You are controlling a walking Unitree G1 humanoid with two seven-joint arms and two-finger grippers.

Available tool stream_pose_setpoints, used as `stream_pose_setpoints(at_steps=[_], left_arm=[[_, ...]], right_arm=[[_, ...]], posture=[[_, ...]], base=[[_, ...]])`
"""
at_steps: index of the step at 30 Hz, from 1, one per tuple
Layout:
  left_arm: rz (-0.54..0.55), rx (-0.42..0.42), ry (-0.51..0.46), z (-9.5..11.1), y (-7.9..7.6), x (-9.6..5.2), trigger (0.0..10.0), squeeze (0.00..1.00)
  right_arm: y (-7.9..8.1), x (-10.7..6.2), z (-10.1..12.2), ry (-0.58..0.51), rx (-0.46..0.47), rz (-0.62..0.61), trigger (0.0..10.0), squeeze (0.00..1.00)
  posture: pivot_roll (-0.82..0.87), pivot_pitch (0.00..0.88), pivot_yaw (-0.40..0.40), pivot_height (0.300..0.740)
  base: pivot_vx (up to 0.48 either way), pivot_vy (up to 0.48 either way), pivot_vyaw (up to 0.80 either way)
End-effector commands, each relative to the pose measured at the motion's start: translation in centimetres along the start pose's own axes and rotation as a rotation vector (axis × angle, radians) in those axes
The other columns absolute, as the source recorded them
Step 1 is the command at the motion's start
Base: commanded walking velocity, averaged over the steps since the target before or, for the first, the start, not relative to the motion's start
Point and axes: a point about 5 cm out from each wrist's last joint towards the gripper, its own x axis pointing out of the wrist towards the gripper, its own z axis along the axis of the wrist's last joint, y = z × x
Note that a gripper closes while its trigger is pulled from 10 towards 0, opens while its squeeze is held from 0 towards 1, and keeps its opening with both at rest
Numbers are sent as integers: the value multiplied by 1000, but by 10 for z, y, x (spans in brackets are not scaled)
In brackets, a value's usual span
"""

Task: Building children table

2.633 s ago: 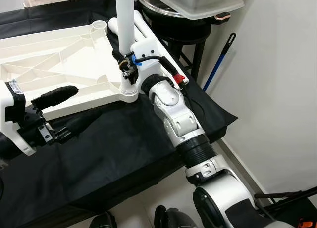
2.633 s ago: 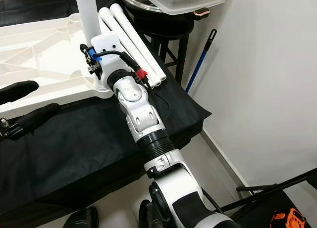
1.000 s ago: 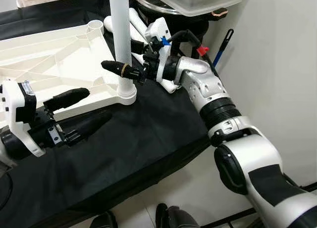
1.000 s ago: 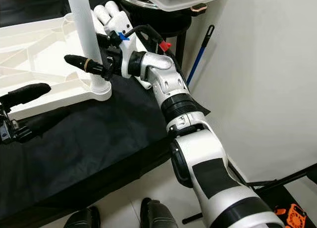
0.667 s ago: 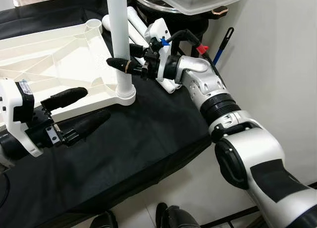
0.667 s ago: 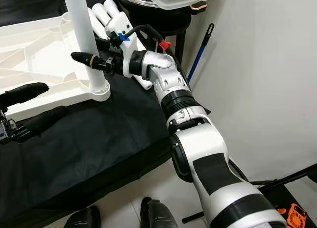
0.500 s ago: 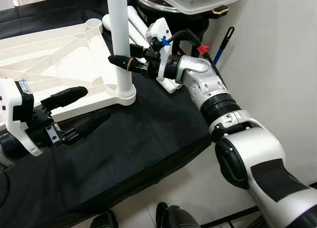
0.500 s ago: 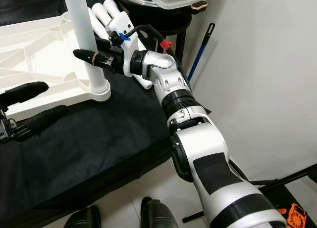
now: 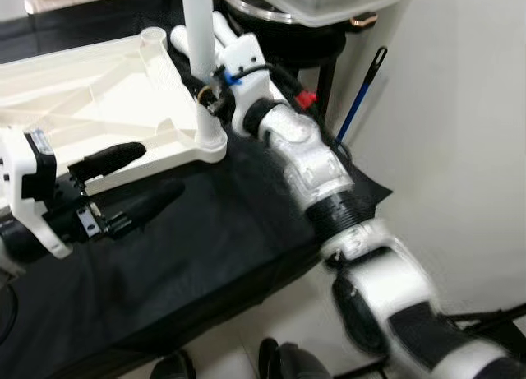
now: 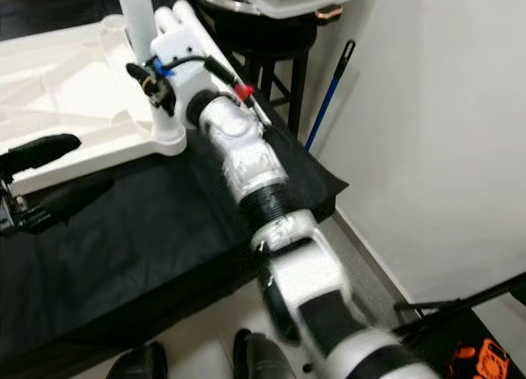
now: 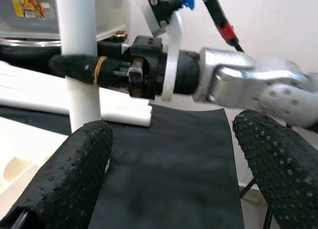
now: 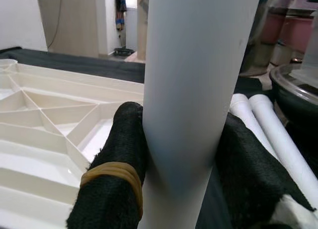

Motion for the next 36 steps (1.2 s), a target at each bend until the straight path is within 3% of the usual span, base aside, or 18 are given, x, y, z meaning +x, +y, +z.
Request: stream_pose_setpoints(at_steps=[1, 8, 9, 17, 18, 19, 21, 22, 23, 25, 28, 30, 36], left_arm=[[-11, 7, -4, -1, -3, 1, 10000, 0], [-12, 11, -10, -2, -1, 1, 10000, 0], [-12, 11, -10, -2, -1, 1, 10000, 0], [-13, 10, -10, -2, 0, 2, 10000, 0], [-15, 12, -9, -2, 0, 2, 10000, 0], [-16, 13, -9, -2, 1, 2, 10000, 0], [-16, 13, -9, -2, 1, 2, 10000, 0], [-17, 14, -11, -1, 1, 2, 10000, 0], [-17, 14, -11, -1, 1, 2, 10000, 0], [-20, 14, -14, 0, 1, 3, 10000, 0], [-20, 14, -14, 0, 1, 3, 10000, 0], [-24, 13, -16, 0, 1, 4, 10000, 0], [-30, 11, -14, 1, 0, 4, 10000, 0]], right_arm=[[13, -3, -5, 25, -28, 6, 0, 0], [23, -3, -2, 24, 25, 43, 0, 0], [21, -4, 0, 36, 15, 30, 10000, 0], [14, -4, 7, 20, 34, 67, 10000, 0], [3, -5, 9, 18, 13, 102, 10000, 0], [-10, -6, 10, 27, 3, 116, 10000, 863], [-10, -6, 10, 27, 3, 116, 10000, 863], [-23, -7, 12, 41, 0, 133, 10000, 1000], [-23, -7, 12, 41, 0, 133, 10000, 1000], [-44, -11, 12, 87, 0, 263, 10000, 1000], [-44, -11, 12, 87, 0, 263, 10000, 1000], [-55, -15, 9, 113, -4, 393, 10000, 1000], [-68, -15, 5, 93, 39, 531, 10000, 1000]], posture=[[63, 258, -110, 740], [57, 243, -108, 740], [57, 243, -106, 740], [58, 243, -101, 740], [58, 243, -100, 740], [58, 243, -101, 740], [58, 243, -101, 740], [57, 244, -101, 740], [57, 244, -101, 740], [50, 260, -97, 740], [50, 260, -97, 740], [50, 273, -95, 740], [62, 281, -91, 740]], base=[[0, 0, 0], [0, 0, 0], [0, 0, 0], [0, 0, 0], [0, 0, 0], [0, 0, 0], [0, 0, 0], [0, 0, 0], [0, 0, 0], [0, 0, 0], [0, 0, 0], [0, 0, 0], [0, 0, 0]])
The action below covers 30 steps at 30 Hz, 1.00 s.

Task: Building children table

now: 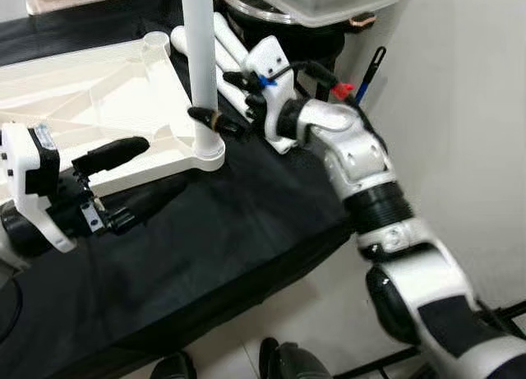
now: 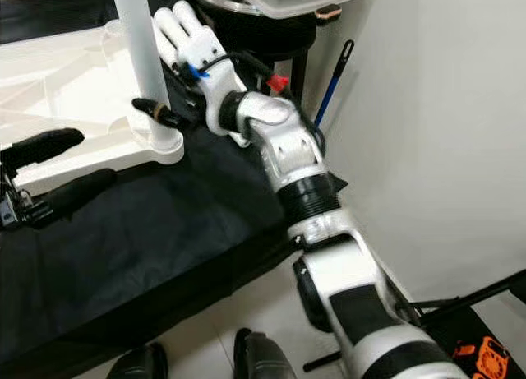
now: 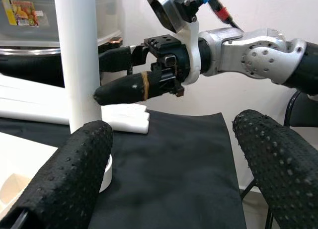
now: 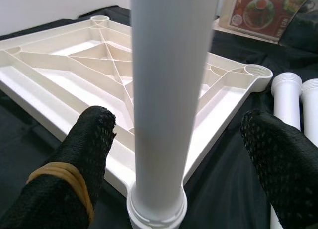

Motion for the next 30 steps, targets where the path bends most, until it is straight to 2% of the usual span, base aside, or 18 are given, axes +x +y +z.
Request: stream_pose_setpoints(at_steps=[1, 2, 9, 20, 21, 22, 30], left_arm=[[-15, -5, 14, -1, -3, -2, 10000, 0], [-15, -5, 18, 0, -3, -3, 10000, 0], [-22, -2, 27, 2, -4, -3, 10000, 0], [-35, -5, 37, 3, -5, -2, 10000, 0], [-36, -4, 37, 3, -5, -2, 10000, 0], [-37, -4, 37, 4, -5, -3, 10000, 0], [-33, -2, 35, 4, -4, -3, 10000, 0]], right_arm=[[0, 2, 0, -28, 5, 63, 10000, 188], [0, 3, -1, -32, 19, 102, 10000, 0], [-1, 7, 8, -68, 58, 204, 10000, 0], [1, 16, 15, -101, 54, 247, 10000, 0], [1, 17, 16, -106, 52, 254, 8471, 0], [1, 17, 17, -109, 52, 259, 0, 0], [-2, 19, 19, -94, 9, 213, 0, 0]], posture=[[69, 282, -86, 740], [78, 291, -81, 740], [91, 304, -90, 740], [94, 317, -91, 740], [94, 316, -93, 740], [94, 313, -92, 740], [89, 305, -92, 740]], base=[[0, 0, 0], [0, 0, 0], [0, 0, 0], [0, 0, 0], [0, 0, 0], [0, 0, 0], [0, 0, 0]])
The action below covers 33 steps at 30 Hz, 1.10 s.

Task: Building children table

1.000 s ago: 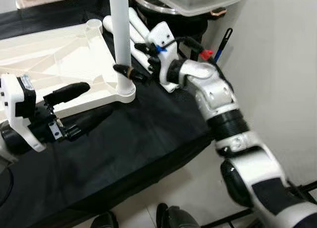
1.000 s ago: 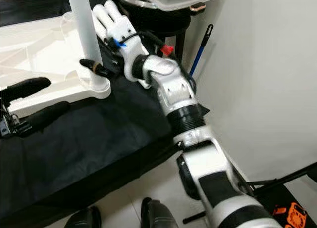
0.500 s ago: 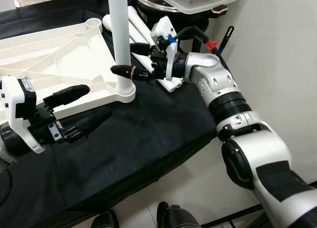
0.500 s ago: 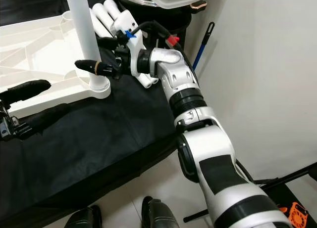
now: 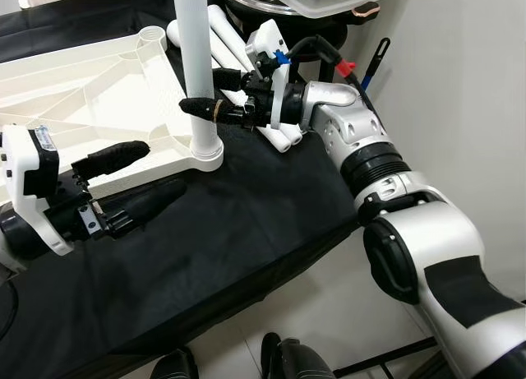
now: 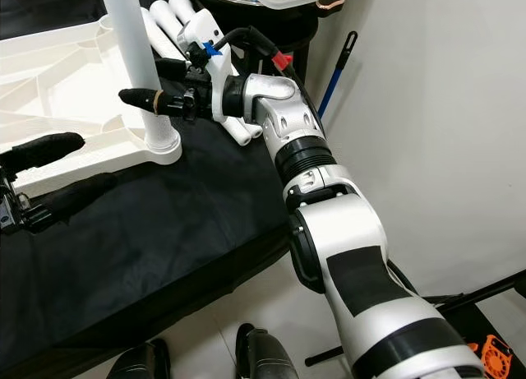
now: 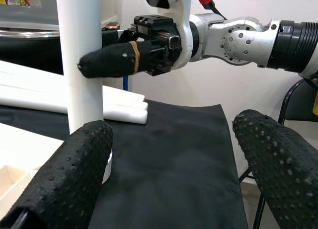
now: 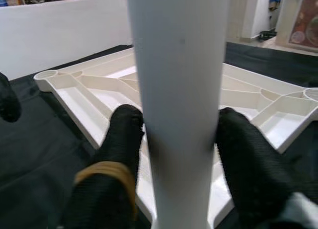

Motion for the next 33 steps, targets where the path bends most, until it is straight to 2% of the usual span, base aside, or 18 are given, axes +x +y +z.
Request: stream_pose_setpoints(at_steps=[1, 12, 15, 17, 18, 19, 20, 21, 22, 23, 24, 25, 27, 28, 29, 31, 33], left_arm=[[-21, 19, 7, 4, -3, -1, 10000, 0], [-10, 17, 4, 1, -4, 0, 10000, 0], [-7, 20, 1, 1, -3, 1, 10000, 0], [-6, 23, -1, 1, -2, 1, 10000, 0], [-6, 23, -1, 1, -2, 1, 10000, 0], [-6, 25, -1, 1, -2, 2, 10000, 0], [-6, 25, -1, 1, -2, 2, 10000, 0], [-5, 25, -4, 1, -2, 2, 10000, 0], [-5, 25, -4, 1, -2, 2, 10000, 0], [-4, 25, -6, 1, -2, 1, 10000, 0], [-1, 24, -7, 0, -2, 1, 10000, 0], [-1, 24, -7, 0, -2, 1, 10000, 0], [1, 22, -6, 0, -2, 1, 10000, 0], [1, 22, -6, 0, -2, 1, 10000, 0], [-3, 19, -6, -1, -2, 1, 10000, 0], [-3, 19, -6, -1, -2, 1, 10000, 0], [-7, 20, -7, -1, -2, 2, 10000, 0]], right_arm=[[2, 6, 5, -2, -29, 12, 0, 0], [5, 6, -3, -25, -23, -7, 0, 0], [3, 5, -6, -31, -19, -58, 0, 0], [-2, 3, -8, -6, -57, -148, 0, 0], [-2, 3, -8, -6, -57, -148, 0, 0], [-6, 4, -10, 61, -119, -265, 0, 0], [-6, 4, -10, 61, -119, -265, 0, 0], [-14, 4, -12, 73, -102, -520, 0, 0], [-14, 4, -12, 73, -102, -520, 0, 0], [-14, 4, -13, 70, -121, -688, 0, 0], [8, 20, -22, 46, -102, -737, 0, 0], [8, 20, -22, 46, -102, -737, 0, 0], [45, 40, -29, -3, -60, -718, 0, 0], [45, 40, -29, -3, -60, -718, 0, 0], [59, 48, -32, -19, -25, -690, 0, 0], [59, 48, -32, -19, -25, -690, 0, 0], [74, 58, -34, -29, -7, -646, 0, 0]], posture=[[86, 302, -91, 740], [92, 270, -93, 740], [91, 253, -93, 740], [89, 247, -94, 740], [89, 247, -94, 740], [87, 242, -100, 740], [87, 242, -100, 740], [82, 242, -102, 740], [82, 242, -102, 740], [78, 240, -105, 740], [81, 246, -98, 740], [81, 246, -98, 740], [81, 247, -93, 740], [81, 247, -93, 740], [81, 248, -94, 740], [81, 248, -94, 740], [74, 240, -94, 740]], base=[[0, 0, 0], [0, 0, 0], [0, 0, 0], [0, 0, 0], [0, 0, 0], [0, 0, 0], [0, 0, 0], [0, 0, 0], [0, 0, 0], [0, 0, 0], [0, 0, 0], [0, 0, 0], [0, 0, 0], [0, 0, 0], [0, 0, 0], [0, 0, 0], [0, 0, 0]])
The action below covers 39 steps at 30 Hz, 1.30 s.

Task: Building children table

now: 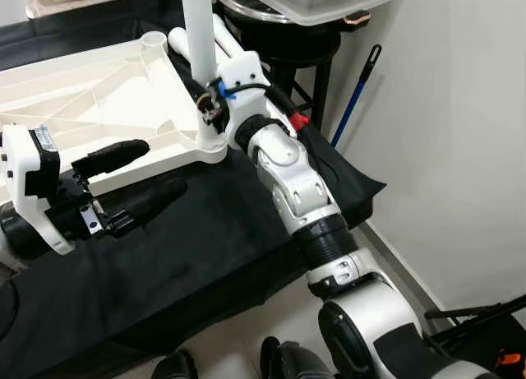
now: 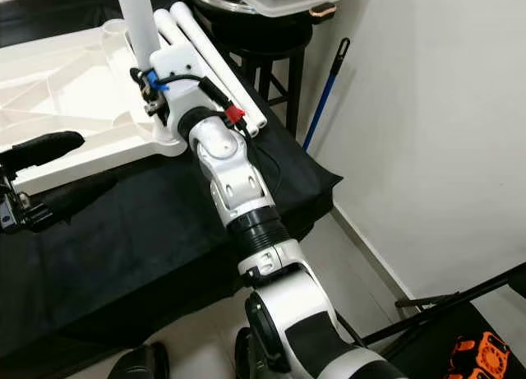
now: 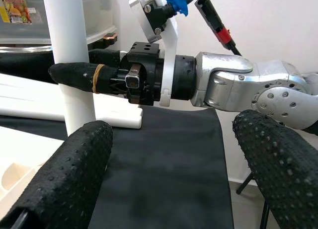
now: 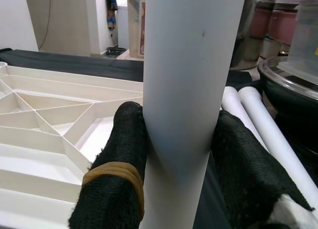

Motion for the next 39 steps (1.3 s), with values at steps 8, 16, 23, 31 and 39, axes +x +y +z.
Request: stream_pose_setpoints(at_steps=[8, 16, 23, 31, 39], left_arm=[[-11, 1, -9, -3, -2, 1, 10000, 0], [-15, 3, -10, -2, -1, 2, 10000, 0], [-21, -1, -13, -2, -2, 2, 10000, 0], [-28, -5, -7, 0, -5, 2, 10000, 0], [-24, -7, 16, 4, -10, -3, 10000, 0]], right_arm=[[29, -8, -3, 24, 6, 36, 10000, 0], [4, -12, 16, 29, 192, 244, 10000, 1000], [-28, -15, 15, 46, 190, 458, 10000, 1000], [-55, -3, -1, 88, 104, 526, 10000, 8], [-51, 4, 9, 41, 143, 617, 10000, 0]], posture=[[69, 230, -95, 740], [72, 228, -90, 740], [76, 235, -90, 740], [104, 254, -89, 740], [142, 292, -93, 740]], base=[[0, 0, 0], [0, 0, 0], [0, 0, 0], [0, 0, 0], [0, 0, 0]])
